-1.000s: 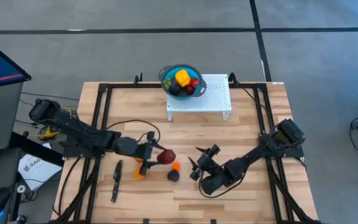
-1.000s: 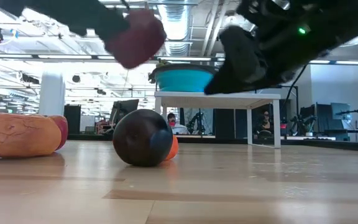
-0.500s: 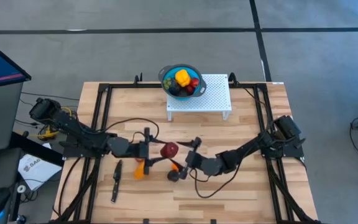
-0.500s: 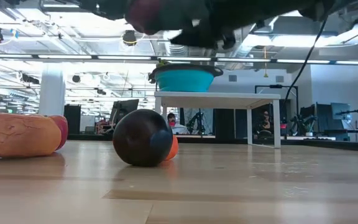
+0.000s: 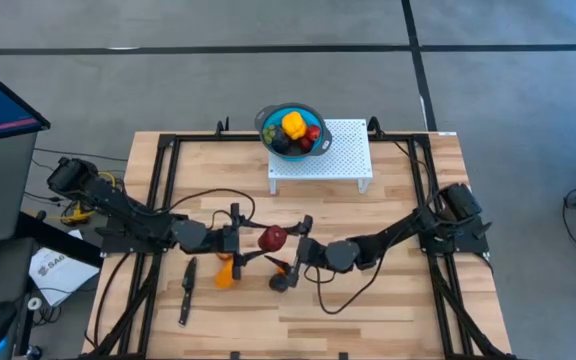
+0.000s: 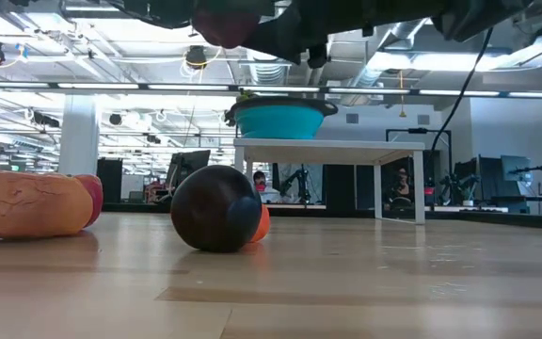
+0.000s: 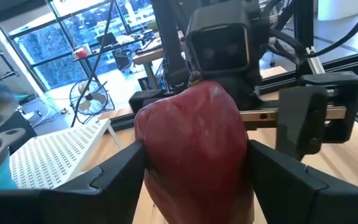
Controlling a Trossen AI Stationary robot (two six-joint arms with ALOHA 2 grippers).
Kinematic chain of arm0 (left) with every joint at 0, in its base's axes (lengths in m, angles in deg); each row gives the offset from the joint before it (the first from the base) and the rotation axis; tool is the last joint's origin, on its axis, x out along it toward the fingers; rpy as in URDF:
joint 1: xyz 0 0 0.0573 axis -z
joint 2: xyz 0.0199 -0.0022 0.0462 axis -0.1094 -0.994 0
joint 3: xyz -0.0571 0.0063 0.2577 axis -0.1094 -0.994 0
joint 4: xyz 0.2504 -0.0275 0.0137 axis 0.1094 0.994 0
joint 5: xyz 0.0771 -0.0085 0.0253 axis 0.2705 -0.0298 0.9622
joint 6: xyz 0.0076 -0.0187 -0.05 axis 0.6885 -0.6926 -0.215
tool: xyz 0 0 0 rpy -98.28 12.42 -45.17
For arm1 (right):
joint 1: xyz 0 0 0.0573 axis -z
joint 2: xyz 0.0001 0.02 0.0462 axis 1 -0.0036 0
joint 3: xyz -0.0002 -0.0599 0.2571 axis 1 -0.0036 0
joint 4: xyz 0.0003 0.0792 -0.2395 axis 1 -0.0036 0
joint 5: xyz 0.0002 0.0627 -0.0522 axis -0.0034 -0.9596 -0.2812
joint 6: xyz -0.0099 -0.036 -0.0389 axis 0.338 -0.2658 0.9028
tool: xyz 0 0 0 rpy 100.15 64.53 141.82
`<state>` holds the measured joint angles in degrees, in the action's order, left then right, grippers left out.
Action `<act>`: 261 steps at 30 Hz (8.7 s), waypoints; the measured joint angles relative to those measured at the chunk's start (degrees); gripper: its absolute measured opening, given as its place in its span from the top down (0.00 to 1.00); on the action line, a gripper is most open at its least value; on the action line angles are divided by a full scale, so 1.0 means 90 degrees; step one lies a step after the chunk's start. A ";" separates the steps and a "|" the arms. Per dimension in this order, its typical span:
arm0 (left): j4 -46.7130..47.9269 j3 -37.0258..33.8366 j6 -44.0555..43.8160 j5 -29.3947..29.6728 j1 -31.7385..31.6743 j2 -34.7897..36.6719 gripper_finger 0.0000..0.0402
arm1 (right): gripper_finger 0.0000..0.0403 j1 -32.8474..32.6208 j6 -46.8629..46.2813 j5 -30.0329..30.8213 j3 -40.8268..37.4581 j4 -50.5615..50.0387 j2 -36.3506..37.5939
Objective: Pick & Place Fruit
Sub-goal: Put the right red apple into the blue strainer bowl on the shelf, then put the red apple into the blue strainer bowl on the shelf
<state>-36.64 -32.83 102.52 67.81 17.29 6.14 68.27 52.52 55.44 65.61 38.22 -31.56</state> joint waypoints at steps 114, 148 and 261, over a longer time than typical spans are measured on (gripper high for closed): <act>0.0959 0.0002 -0.1786 -0.0004 0.0039 0.0031 0.20 | 0.11 0.4191 -0.0997 -0.0938 0.4011 -0.9050 0.0842; 0.6844 -0.0427 -0.4849 -0.0046 0.1746 0.1707 0.25 | 0.24 -0.0584 -0.4078 0.1763 0.4149 -1.1998 -0.0396; -0.3960 -0.1638 -0.4259 -0.1312 -0.1377 -0.0236 0.35 | 0.36 0.0468 0.3499 0.1157 0.1472 -0.1337 -0.0279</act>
<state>-72.28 -47.58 64.19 56.00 4.90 4.02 72.48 84.01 65.85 78.85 26.19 -34.07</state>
